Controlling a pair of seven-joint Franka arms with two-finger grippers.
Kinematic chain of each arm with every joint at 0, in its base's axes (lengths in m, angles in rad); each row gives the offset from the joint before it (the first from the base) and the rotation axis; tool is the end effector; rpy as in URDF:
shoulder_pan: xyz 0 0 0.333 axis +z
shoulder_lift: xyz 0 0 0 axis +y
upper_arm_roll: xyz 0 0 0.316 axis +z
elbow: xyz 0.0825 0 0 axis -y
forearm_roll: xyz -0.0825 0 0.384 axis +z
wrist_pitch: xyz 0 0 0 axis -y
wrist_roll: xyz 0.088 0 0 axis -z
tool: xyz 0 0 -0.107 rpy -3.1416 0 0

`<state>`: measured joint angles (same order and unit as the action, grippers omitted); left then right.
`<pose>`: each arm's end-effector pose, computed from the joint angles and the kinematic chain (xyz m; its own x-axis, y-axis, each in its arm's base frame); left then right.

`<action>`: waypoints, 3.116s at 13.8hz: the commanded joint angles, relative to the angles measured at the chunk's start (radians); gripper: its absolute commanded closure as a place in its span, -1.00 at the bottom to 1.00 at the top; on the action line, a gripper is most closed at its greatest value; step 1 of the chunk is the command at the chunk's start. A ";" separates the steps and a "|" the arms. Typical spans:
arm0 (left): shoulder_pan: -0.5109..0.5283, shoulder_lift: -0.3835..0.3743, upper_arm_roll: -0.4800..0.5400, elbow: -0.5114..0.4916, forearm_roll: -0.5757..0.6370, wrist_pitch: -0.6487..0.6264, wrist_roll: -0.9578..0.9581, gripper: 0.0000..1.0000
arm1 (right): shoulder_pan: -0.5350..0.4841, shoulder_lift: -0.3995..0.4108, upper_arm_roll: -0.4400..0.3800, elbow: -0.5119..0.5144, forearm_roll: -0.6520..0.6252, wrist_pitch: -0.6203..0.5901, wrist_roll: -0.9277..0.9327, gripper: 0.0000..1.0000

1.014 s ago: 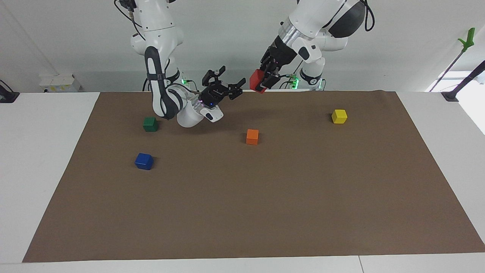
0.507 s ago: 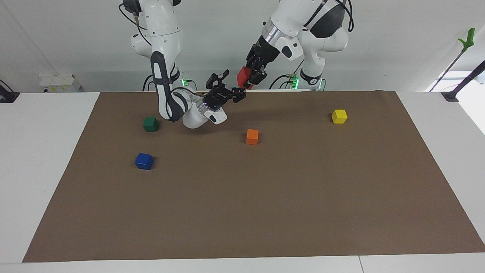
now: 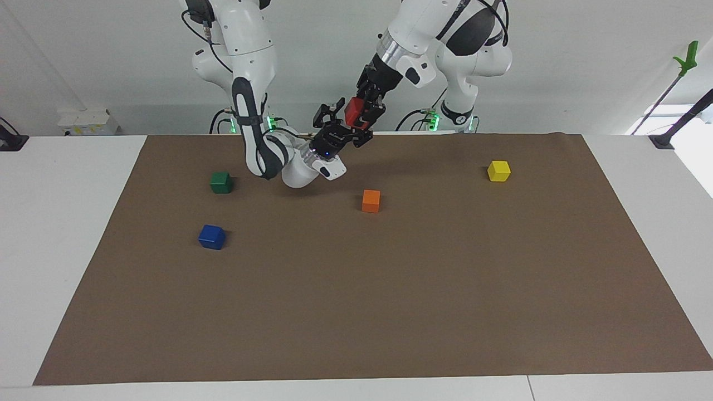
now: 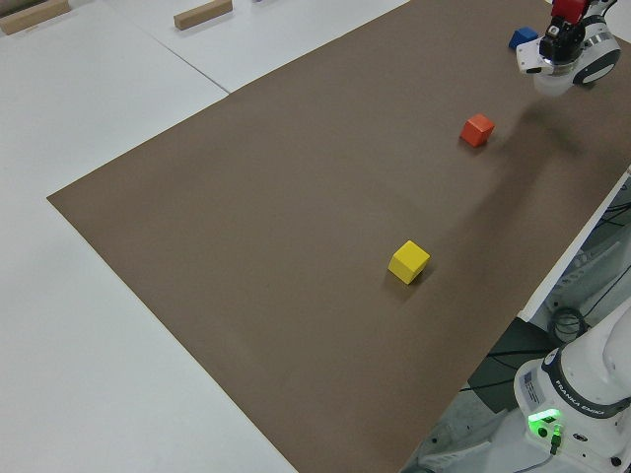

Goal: Transfer red block to right arm and stack on blue block
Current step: 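Carry the red cube toward center while the right gripper reaches toward it, then grasp the red cube with the right gripper and open the left gripper, then lift the red cube with the right gripper while the left gripper withdraws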

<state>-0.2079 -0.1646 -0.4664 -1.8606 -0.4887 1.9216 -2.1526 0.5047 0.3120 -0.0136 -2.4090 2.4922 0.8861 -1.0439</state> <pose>0.3880 -0.3743 0.6033 -0.0398 0.9015 -0.4309 0.9975 0.0106 -0.0699 0.4087 0.3140 0.3358 0.9989 -0.0279 -0.0366 0.0026 0.8281 -0.5606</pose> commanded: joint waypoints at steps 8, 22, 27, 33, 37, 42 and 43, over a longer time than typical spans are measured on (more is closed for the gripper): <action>-0.012 -0.041 0.011 -0.038 -0.024 0.001 -0.004 1.00 | -0.015 0.015 0.003 0.004 0.005 0.059 0.002 1.00; -0.007 -0.107 0.142 -0.011 -0.019 -0.131 0.279 -1.00 | -0.018 -0.004 0.001 0.016 -0.012 0.108 0.007 1.00; 0.095 -0.099 0.344 -0.012 0.063 -0.194 0.916 -1.00 | -0.037 -0.088 0.000 0.059 -0.018 0.368 0.076 1.00; 0.188 0.057 0.351 0.090 0.412 -0.229 1.451 -1.00 | -0.054 -0.223 -0.002 0.191 -0.096 0.783 0.258 1.00; 0.261 0.219 0.359 0.399 0.499 -0.442 1.778 -1.00 | -0.057 -0.275 -0.002 0.289 -0.198 1.034 0.398 1.00; 0.249 0.219 0.364 0.390 0.539 -0.556 1.849 -1.00 | -0.045 -0.289 0.004 0.407 -0.485 1.312 0.600 1.00; 0.226 0.177 0.382 0.312 0.541 -0.535 1.852 -1.00 | -0.045 -0.289 0.004 0.413 -0.562 1.320 0.642 1.00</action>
<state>0.0512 0.0795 -0.1073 -1.4324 0.0298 1.3804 -0.3191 0.4652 0.0199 -0.0171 -2.0233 2.0396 2.1701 -0.4796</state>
